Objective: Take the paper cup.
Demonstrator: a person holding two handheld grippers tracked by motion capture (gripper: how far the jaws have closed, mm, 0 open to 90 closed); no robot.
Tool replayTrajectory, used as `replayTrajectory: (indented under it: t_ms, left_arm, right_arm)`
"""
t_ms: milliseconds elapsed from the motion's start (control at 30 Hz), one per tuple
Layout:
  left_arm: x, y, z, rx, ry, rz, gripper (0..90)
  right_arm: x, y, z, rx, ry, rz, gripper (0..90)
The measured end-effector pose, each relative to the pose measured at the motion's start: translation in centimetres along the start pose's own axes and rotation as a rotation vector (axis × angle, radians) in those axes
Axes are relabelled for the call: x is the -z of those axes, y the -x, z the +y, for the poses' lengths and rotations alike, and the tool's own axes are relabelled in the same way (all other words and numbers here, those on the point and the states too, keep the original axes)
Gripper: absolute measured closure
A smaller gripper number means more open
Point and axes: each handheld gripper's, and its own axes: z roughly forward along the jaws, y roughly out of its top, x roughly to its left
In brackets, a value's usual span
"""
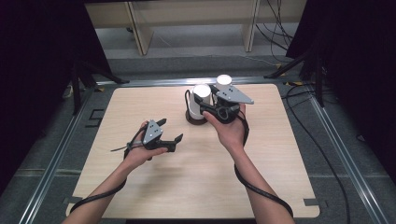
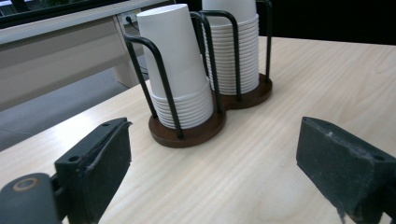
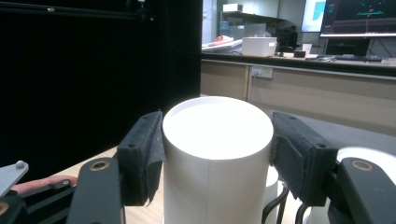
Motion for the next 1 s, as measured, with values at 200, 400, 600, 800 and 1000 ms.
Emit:
replayTrajectory:
  t_ms: [200, 400, 600, 800, 1000]
  left_arm:
    - [1.1, 0.8, -0.5, -0.021, -0.003, -0.007, 10.0]
    - [2.2, 1.3, -1.2, -0.030, 0.003, -0.017, 9.9]
    - [3.4, 1.9, -1.9, -0.028, 0.004, -0.022, 9.8]
    - [4.6, 2.4, -3.0, -0.028, 0.012, -0.029, 9.9]
    - [5.5, 3.1, -3.9, -0.023, 0.006, -0.033, 9.8]
  right_arm:
    - [1.3, -0.4, -1.1, -0.047, -0.016, 0.013, 37.2]
    - [2.3, -0.4, -2.2, -0.081, -0.024, 0.030, 37.2]
    - [2.7, -0.5, -3.3, -0.083, -0.027, 0.030, 37.2]
    - [2.7, -0.8, -4.8, -0.154, -0.039, 0.056, 37.2]
    - [2.6, -0.6, -6.3, -0.215, -0.050, 0.062, 37.2]
